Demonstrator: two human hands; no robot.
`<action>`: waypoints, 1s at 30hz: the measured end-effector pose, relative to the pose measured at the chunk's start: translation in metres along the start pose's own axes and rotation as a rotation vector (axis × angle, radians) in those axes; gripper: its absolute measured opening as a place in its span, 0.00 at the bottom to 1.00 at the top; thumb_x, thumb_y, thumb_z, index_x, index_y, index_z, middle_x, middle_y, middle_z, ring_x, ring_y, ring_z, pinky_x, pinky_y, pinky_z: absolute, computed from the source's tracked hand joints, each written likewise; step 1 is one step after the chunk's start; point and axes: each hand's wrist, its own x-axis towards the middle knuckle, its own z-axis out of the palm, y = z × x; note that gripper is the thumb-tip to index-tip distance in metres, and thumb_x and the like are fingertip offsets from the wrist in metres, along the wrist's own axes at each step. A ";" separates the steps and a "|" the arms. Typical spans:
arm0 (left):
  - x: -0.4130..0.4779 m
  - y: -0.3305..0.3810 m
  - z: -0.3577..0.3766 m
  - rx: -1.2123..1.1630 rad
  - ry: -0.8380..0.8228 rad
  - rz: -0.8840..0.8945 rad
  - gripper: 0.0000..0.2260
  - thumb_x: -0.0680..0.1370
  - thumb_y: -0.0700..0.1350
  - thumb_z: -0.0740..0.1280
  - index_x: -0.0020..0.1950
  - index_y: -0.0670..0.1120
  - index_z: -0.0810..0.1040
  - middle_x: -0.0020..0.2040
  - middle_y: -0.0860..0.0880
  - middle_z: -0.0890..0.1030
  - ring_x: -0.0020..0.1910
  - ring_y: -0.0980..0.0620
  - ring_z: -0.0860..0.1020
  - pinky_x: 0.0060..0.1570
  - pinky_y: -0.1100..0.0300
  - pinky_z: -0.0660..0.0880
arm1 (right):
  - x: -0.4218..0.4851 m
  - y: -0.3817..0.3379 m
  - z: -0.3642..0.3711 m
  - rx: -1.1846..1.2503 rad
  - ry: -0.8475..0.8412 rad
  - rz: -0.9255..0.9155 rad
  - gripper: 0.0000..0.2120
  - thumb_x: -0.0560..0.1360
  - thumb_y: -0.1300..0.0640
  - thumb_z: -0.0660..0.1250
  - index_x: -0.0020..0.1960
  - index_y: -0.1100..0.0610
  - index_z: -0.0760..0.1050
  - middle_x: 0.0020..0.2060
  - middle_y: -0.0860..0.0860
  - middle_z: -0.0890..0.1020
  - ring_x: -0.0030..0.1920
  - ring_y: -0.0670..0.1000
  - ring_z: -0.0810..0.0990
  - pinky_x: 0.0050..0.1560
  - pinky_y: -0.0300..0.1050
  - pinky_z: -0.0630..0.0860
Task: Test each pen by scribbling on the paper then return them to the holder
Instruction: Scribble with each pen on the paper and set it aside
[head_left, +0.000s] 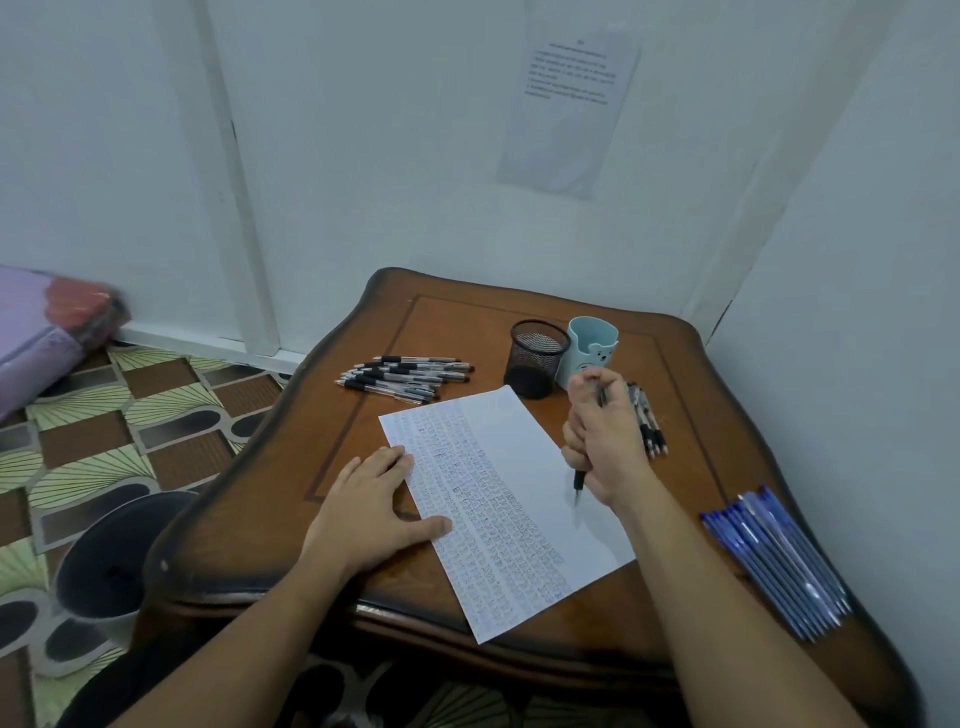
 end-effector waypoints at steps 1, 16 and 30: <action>0.000 0.000 0.000 -0.001 0.002 -0.002 0.56 0.59 0.82 0.50 0.79 0.51 0.56 0.79 0.55 0.53 0.77 0.58 0.49 0.74 0.57 0.40 | -0.002 -0.001 -0.003 0.000 0.003 -0.014 0.04 0.81 0.55 0.64 0.53 0.54 0.71 0.24 0.50 0.63 0.23 0.47 0.58 0.22 0.38 0.57; 0.003 -0.001 0.002 -0.010 0.031 -0.006 0.53 0.60 0.81 0.52 0.78 0.51 0.59 0.78 0.56 0.56 0.76 0.58 0.52 0.76 0.55 0.44 | -0.031 0.046 -0.056 -0.211 0.034 0.178 0.20 0.78 0.42 0.61 0.40 0.58 0.71 0.27 0.51 0.70 0.29 0.49 0.66 0.28 0.38 0.64; 0.004 0.000 0.003 -0.004 0.030 -0.008 0.53 0.60 0.81 0.52 0.77 0.51 0.60 0.78 0.55 0.57 0.76 0.57 0.53 0.76 0.54 0.45 | -0.053 0.063 -0.062 -0.479 -0.127 -0.030 0.14 0.72 0.66 0.75 0.34 0.60 0.72 0.24 0.49 0.78 0.27 0.46 0.75 0.29 0.37 0.71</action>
